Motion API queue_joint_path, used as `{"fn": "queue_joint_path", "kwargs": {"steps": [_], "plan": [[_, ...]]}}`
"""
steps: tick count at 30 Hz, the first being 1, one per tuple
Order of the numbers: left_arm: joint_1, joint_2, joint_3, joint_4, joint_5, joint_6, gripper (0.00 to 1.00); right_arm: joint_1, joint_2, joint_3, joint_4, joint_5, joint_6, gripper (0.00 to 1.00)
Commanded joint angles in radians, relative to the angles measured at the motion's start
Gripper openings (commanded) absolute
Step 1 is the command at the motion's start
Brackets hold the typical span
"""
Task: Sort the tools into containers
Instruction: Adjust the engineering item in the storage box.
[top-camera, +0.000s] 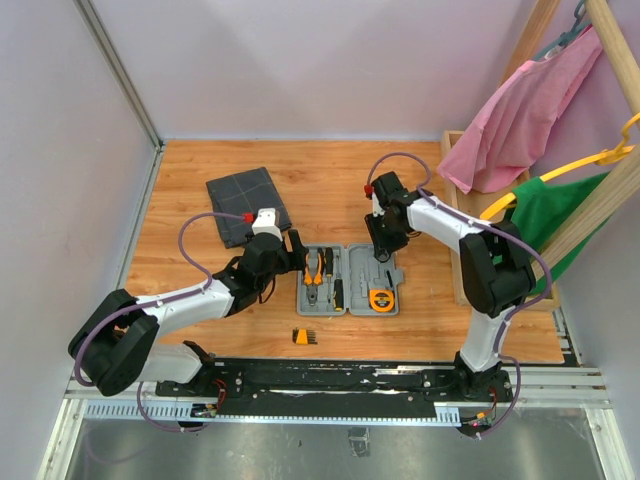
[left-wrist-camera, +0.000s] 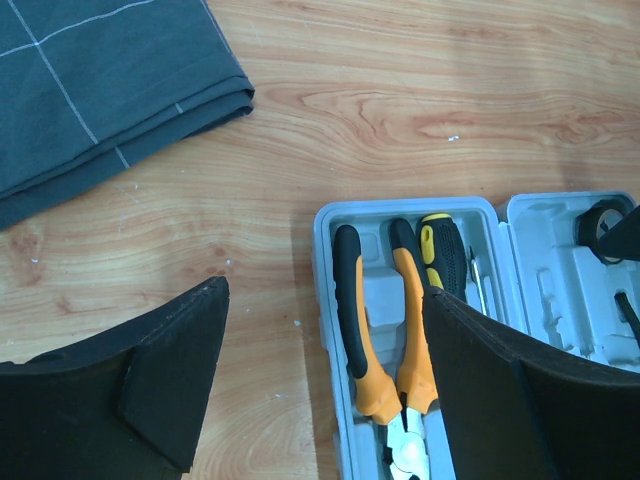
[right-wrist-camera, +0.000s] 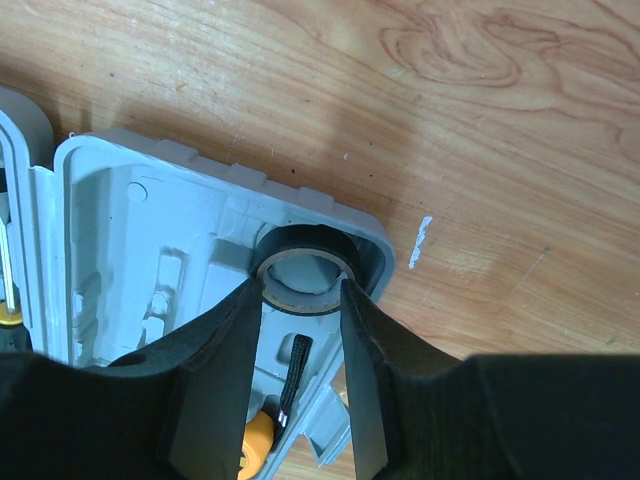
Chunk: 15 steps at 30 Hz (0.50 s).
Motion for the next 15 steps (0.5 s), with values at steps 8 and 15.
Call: {"fn": "queue_joint_path", "kwargs": {"steps": [8, 15], "plan": [[0.007, 0.005, 0.028, 0.010, -0.010, 0.011, 0.82, 0.001, 0.115, 0.030, -0.089, 0.076, -0.012, 0.39], [0.008, 0.002, 0.028, 0.010, -0.009, 0.011, 0.82, 0.014, 0.189, 0.044, -0.128, 0.096, -0.017, 0.38]]}}
